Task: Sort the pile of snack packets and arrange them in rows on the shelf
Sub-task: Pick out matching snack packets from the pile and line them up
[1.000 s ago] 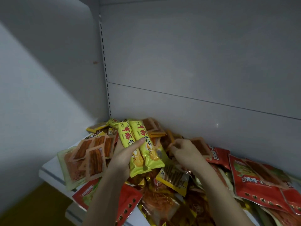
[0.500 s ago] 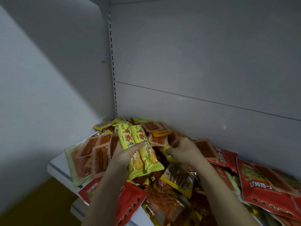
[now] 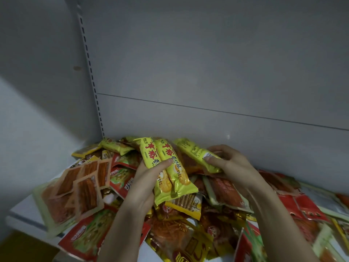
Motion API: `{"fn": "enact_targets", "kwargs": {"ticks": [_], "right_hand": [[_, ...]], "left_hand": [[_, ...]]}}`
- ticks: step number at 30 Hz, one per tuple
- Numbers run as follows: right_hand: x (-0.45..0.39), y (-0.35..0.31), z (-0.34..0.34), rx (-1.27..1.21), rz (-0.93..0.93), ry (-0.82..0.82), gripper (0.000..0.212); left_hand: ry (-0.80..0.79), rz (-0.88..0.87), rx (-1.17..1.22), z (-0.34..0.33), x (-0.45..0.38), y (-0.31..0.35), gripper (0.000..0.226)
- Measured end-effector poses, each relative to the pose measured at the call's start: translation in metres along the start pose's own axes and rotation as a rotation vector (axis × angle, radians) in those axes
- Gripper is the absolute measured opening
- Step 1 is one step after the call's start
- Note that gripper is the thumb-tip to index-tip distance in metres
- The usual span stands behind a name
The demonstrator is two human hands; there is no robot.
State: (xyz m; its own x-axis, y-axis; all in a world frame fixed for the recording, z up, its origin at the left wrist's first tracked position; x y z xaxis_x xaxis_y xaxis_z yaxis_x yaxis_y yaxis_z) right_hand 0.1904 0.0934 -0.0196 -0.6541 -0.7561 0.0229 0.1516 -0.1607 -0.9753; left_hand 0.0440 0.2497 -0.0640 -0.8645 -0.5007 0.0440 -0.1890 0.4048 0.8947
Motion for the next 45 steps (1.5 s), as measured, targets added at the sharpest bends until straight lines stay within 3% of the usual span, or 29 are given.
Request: {"fn": "enact_targets", "kwargs": {"ticks": [6,10,12,16,20,22,25,31,34,36,38,45], "right_hand": [[0.032,-0.014,-0.017,0.444,0.334,0.16,0.047],[0.045,-0.012,-0.029,0.438,0.403,0.128,0.028],[0.05,-0.009,-0.034,0.329,0.395,0.106,0.016],[0.062,0.005,-0.032,0.195,0.375,0.248,0.028],[0.073,0.026,-0.019,-0.123,0.246,0.317,0.04],[0.079,0.035,-0.012,-0.269,0.123,0.26,0.051],[0.097,0.035,-0.002,-0.421,0.047,0.118,0.036],[0.162,0.04,0.061,-0.054,0.021,0.353,0.053],[0.205,0.05,0.088,-0.105,0.028,0.331,0.058],[0.241,0.055,0.112,-0.14,0.047,0.317,0.044],[0.283,0.062,0.143,-0.174,0.049,0.349,0.031],[0.409,0.093,0.258,-0.167,-0.01,0.504,0.039]], "left_hand": [[-0.04,0.03,0.086,-0.018,-0.003,-0.015,0.037],[-0.094,0.095,0.208,-0.026,-0.001,-0.021,0.027],[-0.125,0.1,0.204,-0.028,-0.002,-0.023,0.032],[-0.179,0.114,0.136,-0.032,-0.003,-0.031,0.041],[-0.247,0.12,0.114,-0.043,0.003,-0.038,0.053],[-0.277,0.121,0.099,-0.051,0.007,-0.041,0.053],[-0.314,0.143,0.081,-0.072,0.018,-0.05,0.052],[-0.318,0.181,0.059,-0.134,0.052,-0.08,0.058],[-0.338,0.194,0.03,-0.181,0.08,-0.105,0.04],[-0.372,0.217,0.017,-0.22,0.102,-0.124,0.031],[-0.413,0.238,-0.004,-0.259,0.124,-0.145,0.033],[-0.527,0.313,-0.036,-0.387,0.179,-0.219,0.038]]}}
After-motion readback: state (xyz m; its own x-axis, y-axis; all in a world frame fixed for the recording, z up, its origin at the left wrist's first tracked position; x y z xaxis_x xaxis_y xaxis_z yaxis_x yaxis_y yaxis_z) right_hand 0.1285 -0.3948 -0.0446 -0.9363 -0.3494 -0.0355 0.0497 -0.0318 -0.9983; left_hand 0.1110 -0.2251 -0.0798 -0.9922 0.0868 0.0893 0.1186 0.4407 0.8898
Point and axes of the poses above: each hand's wrist, its own x-axis away from the middle knuckle, its own z-axis out of the back of the hand, y = z × x, the point moved 6 cm from there along -x, towards the middle knuckle, and after that the axes turned 11 degrees about -y, right-handed, at the moved point
